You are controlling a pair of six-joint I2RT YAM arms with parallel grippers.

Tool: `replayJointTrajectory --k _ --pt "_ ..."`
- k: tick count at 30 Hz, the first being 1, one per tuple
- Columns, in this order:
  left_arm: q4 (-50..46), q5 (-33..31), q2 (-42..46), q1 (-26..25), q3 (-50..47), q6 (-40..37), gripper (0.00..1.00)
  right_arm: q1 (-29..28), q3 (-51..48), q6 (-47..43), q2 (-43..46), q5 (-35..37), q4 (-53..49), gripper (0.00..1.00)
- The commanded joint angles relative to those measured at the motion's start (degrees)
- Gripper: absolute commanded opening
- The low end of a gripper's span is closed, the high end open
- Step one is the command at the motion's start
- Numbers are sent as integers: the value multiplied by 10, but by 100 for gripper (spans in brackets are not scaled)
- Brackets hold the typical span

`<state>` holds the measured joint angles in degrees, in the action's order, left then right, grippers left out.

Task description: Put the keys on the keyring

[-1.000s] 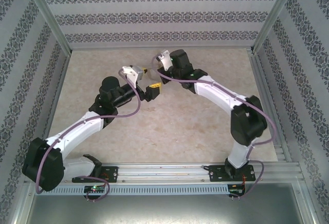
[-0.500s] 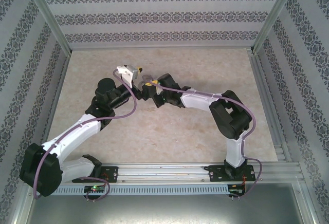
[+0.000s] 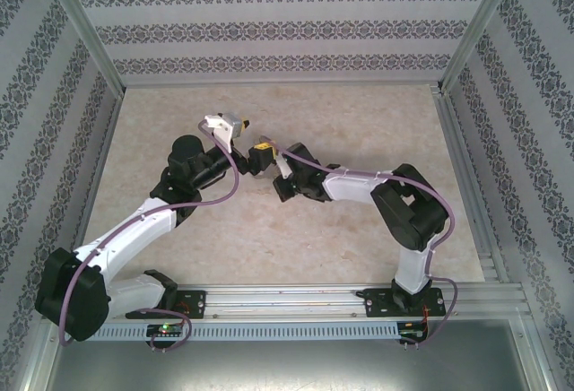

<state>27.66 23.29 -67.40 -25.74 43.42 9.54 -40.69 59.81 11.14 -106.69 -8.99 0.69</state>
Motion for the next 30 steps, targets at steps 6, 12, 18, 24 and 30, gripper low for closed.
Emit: replayJointTrajectory --k 6,12,18,24,30 --pt "-20 0 -5 7 33 14 100 -3 -115 49 176 -18 -28 64" --pt "-3 -52 9 10 9 28 100 83 -164 58 333 -6 -66 98" --pt "31 -196 51 40 -60 14 100 205 -150 64 416 69 -104 98" --pt "89 -302 84 109 -148 -27 100 316 -168 39 443 215 -48 98" --pt "147 -346 84 157 -221 -91 100 402 -284 -12 420 318 192 98"
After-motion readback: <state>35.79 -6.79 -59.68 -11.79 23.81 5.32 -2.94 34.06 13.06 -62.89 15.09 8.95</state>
